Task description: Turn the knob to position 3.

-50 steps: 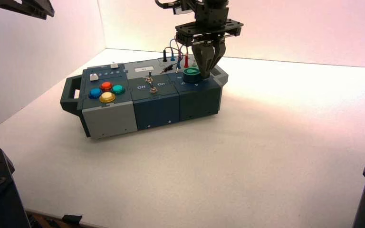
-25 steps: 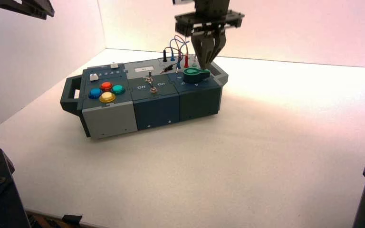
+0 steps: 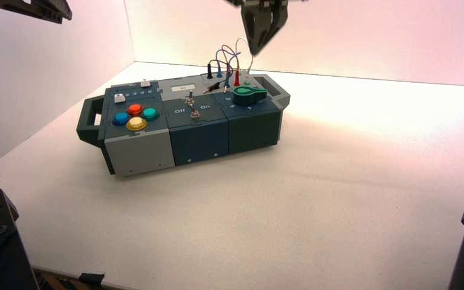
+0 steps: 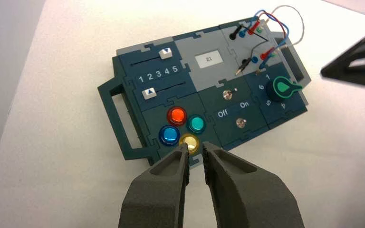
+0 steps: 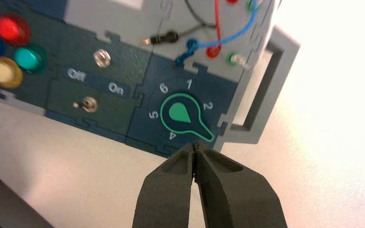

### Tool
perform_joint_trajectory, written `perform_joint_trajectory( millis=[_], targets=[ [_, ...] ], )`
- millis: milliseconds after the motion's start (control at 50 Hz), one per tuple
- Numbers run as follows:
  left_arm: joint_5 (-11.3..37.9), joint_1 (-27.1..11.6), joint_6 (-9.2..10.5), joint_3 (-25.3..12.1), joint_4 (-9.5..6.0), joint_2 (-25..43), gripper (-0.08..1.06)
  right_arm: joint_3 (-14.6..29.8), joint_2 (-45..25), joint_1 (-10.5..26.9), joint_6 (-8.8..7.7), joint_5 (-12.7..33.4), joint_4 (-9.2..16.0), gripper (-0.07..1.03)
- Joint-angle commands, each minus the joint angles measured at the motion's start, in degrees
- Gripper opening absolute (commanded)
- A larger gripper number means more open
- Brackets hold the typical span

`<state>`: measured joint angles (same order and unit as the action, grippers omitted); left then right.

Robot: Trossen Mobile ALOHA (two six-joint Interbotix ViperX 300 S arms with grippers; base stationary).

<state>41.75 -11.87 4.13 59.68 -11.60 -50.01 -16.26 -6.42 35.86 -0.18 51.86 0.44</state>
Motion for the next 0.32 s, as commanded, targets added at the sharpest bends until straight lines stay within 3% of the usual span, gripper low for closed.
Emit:
perform_joint_trajectory(
  millis=[20,320],
  targets=[
    [-0.4,-0.5,-0.35,-1.2,-0.09,-0.1,0.18,1.9,3.9,0.2,0.35,-0.5,-0.1,-0.02],
    [-0.4,-0.5,-0.35,-1.0,-0.09,-0.3,0.18,1.6,4.4,0.1,0.35,-0.5,0.0,-0.02]
  ],
)
